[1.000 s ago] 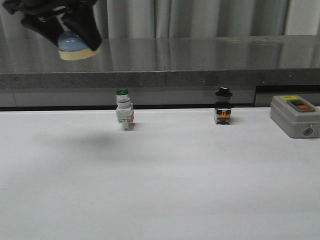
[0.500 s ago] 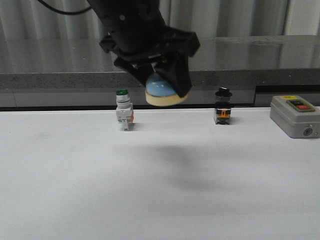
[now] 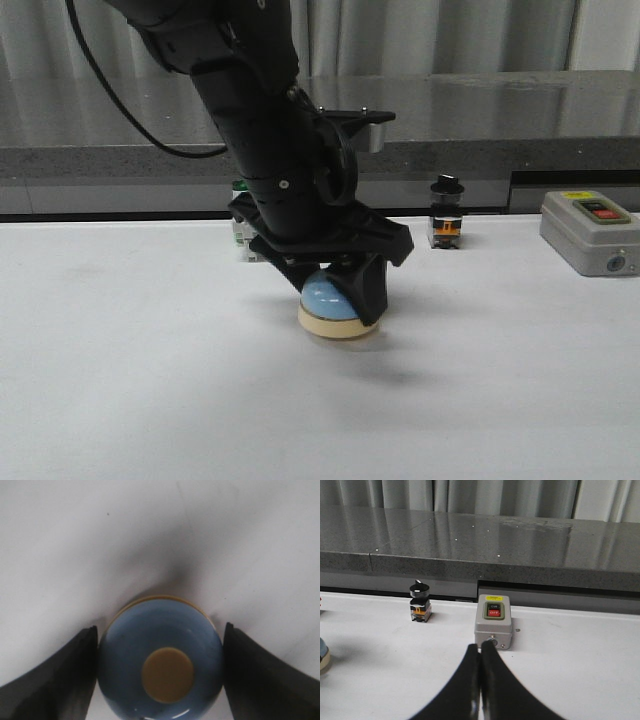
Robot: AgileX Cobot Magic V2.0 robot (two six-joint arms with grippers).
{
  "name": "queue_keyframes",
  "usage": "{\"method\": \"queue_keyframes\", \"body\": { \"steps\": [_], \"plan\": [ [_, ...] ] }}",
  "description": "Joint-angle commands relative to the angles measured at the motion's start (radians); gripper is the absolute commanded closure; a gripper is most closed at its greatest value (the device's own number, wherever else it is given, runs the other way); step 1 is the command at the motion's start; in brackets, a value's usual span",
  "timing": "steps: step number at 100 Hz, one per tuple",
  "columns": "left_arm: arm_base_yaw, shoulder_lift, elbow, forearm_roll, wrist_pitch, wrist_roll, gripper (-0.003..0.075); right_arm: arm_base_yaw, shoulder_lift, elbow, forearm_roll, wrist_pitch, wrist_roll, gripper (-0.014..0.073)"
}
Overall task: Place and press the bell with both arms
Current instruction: 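Lower the bell onto the table in front of the switches, then open the left gripper and raise it away from the bell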
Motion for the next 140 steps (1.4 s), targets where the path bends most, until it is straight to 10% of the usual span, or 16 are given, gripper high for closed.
{"method": "queue_keyframes", "body": {
  "steps": [1,20,51,140],
  "plan": [
    [-0.007,-0.043,-0.031,-0.017,-0.04,0.0,0.0533,-0.003,-0.018,-0.013,-0.005,-0.087,-0.003,0.0654],
    [-0.008,-0.032,-0.031,-0.018,-0.015,0.0,0.0488,-0.003,-0.018,-0.013,-0.005,-0.087,-0.003,0.0654],
    [-0.024,-0.032,-0.031,-0.036,-0.015,0.0,0.0171,-0.003,-0.018,-0.013,-0.005,-0.087,-0.003,0.0654],
    [0.015,-0.276,-0.031,-0.024,-0.016,-0.01,0.0176,-0.003,-0.018,-0.013,-0.005,-0.087,-0.003,0.0654]
  ]
}}
